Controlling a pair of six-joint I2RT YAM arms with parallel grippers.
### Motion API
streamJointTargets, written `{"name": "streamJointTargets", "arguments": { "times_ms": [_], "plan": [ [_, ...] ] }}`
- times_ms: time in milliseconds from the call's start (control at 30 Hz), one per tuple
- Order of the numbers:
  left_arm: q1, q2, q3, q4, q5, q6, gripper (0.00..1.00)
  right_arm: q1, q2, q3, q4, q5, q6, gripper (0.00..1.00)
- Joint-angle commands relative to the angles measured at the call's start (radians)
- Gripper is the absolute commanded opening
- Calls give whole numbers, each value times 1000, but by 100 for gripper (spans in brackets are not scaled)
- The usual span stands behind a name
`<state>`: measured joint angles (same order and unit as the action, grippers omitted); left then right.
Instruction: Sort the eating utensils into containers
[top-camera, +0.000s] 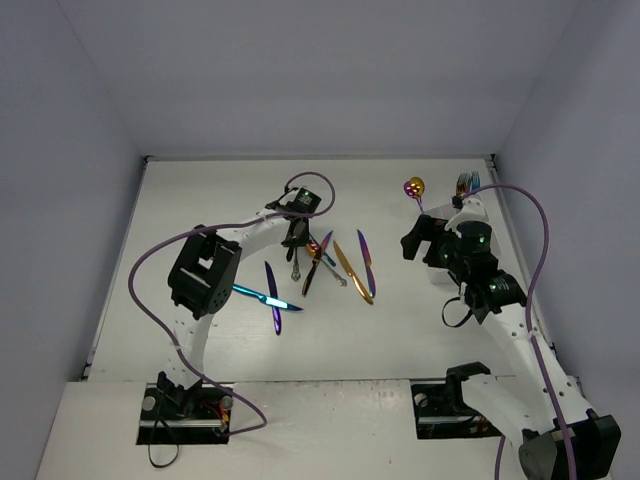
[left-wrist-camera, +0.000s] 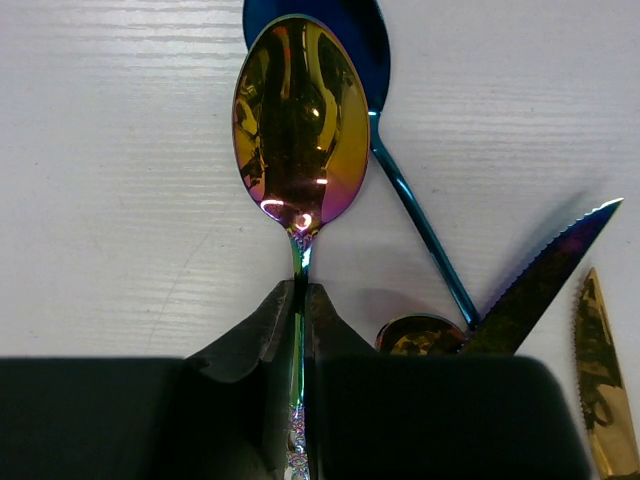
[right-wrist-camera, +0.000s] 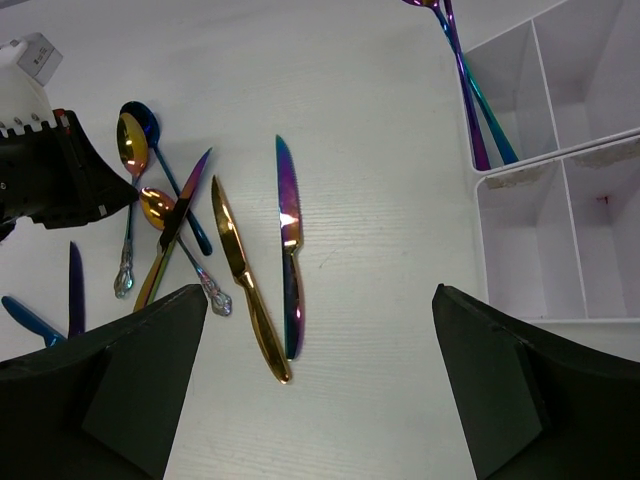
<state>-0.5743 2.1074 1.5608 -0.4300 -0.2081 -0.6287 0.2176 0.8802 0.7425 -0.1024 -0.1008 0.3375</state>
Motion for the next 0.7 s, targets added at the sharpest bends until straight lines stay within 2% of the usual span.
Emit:
{"name": "streamJointTargets", "arguments": {
  "times_ms": [0,167,233,367,467,667],
  "plan": [
    [13,-93,-25,-58,-57,54,0,2,22,51,30,-59,-22,94],
    [6,-207,-68,3,-47,143,0,8,57,109,32,-126,-39,94],
    [-6,-261,-103,79,-23,180,0,14,86,153,30,-152,-44,95],
    [-29,-404,-195,237,72,263,0,50,152,242,33,-232,-59,95],
    [-49,-483,-256,341,194,324,0,104,205,317,32,-269,-81,95],
    [-96,-592,-312,483,342,372,0,150,313,422,37,-329,-107,89]
  ]
}}
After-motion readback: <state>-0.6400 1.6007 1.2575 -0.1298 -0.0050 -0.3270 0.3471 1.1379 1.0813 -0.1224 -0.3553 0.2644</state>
